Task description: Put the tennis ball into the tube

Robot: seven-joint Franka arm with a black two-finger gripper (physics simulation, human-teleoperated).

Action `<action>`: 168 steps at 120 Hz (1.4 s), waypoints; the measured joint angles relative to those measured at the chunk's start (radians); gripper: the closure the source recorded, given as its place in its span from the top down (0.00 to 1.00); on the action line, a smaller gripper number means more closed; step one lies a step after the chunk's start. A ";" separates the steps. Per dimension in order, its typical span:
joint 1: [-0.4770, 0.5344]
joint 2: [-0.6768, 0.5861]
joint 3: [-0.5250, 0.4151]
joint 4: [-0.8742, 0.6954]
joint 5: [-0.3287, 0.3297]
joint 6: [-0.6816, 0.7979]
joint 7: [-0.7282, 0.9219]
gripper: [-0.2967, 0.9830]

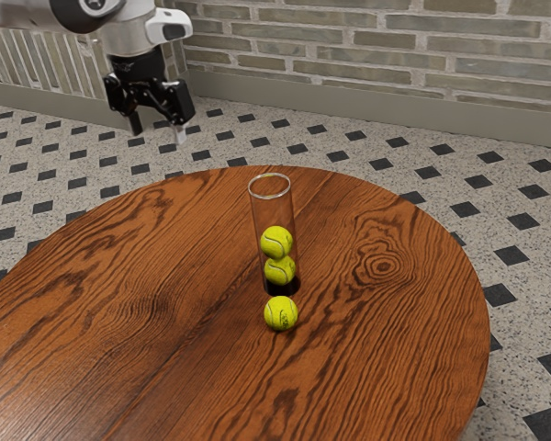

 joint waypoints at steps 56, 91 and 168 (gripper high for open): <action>0.047 -0.036 -0.066 -0.125 -0.048 -0.007 -0.004 0.77; -0.026 0.049 -0.151 -0.248 -0.092 0.143 -0.015 0.77; -0.053 0.320 -0.153 -0.373 -0.095 0.591 -0.033 0.77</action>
